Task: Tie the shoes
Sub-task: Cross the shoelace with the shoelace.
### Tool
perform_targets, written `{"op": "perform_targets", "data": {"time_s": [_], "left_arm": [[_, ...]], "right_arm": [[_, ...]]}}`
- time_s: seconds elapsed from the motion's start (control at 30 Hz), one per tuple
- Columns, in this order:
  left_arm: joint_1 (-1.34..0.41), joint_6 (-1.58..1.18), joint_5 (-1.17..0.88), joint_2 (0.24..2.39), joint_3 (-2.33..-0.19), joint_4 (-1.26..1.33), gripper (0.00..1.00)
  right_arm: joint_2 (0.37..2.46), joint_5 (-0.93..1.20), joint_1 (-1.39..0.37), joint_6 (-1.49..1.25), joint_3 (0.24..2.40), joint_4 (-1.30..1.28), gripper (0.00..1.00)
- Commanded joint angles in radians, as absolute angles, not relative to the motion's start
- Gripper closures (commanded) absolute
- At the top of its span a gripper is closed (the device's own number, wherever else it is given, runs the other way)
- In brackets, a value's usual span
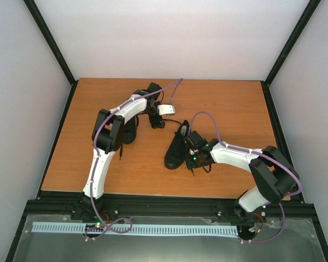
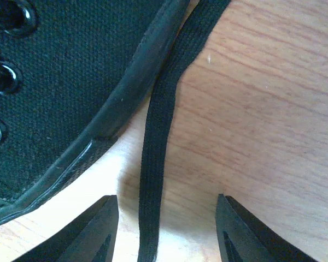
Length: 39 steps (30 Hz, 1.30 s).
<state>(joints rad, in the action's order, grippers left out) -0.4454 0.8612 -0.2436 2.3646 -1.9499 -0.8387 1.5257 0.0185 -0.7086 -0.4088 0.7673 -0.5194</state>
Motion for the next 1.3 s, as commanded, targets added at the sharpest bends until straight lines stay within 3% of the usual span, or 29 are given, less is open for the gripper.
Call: {"op": "perform_targets", "data": {"time_s": [0.0, 0.13, 0.23, 0.3, 0.33, 0.43, 0.63, 0.8, 0.93, 1.1, 1.27], "left_arm": [[-0.454, 1.007, -0.163, 2.417, -2.056, -0.815, 0.07], [-0.472, 1.037, -0.137, 2.468, -2.077, -0.842, 0.08], [-0.484, 1.065, -0.145, 2.484, -2.073, -0.885, 0.17], [-0.491, 1.071, -0.155, 2.488, -2.071, -0.922, 0.36], [-0.492, 1.071, -0.169, 2.486, -2.073, -0.945, 0.49], [-0.491, 1.013, -0.21, 2.456, -2.047, -0.959, 0.97], [-0.441, 0.826, -0.235, 2.24, -1.794, -0.843, 0.99], [-0.437, 0.756, -0.367, 1.983, -1.509, -0.845, 0.99], [-0.538, 0.654, -0.375, 1.911, -1.318, -0.75, 0.99], [-0.629, 0.525, -0.348, 1.956, -1.316, -0.718, 0.99], [-0.63, 0.46, -0.452, 1.95, -1.295, -0.679, 0.99]], "right_arm": [[1.566, 0.024, -0.72, -0.434, 0.754, -0.522, 0.51], [1.568, -0.02, -0.718, -0.431, 0.771, -0.563, 0.59], [1.557, -0.025, -0.718, -0.43, 0.776, -0.579, 0.72], [1.546, -0.03, -0.718, -0.432, 0.774, -0.584, 0.92], [1.539, -0.04, -0.718, -0.434, 0.775, -0.589, 0.97], [1.502, -0.108, -0.717, -0.444, 0.777, -0.619, 0.97], [1.336, -0.185, -0.629, -0.427, 0.76, -0.643, 0.97], [1.227, 0.002, -0.463, -0.388, 0.74, -0.529, 0.97], [1.301, 0.168, -0.449, -0.395, 0.743, -0.383, 0.97], [1.477, 0.245, -0.449, -0.413, 0.788, -0.272, 0.97], [1.503, 0.292, -0.451, -0.43, 0.78, -0.193, 0.97]]}}
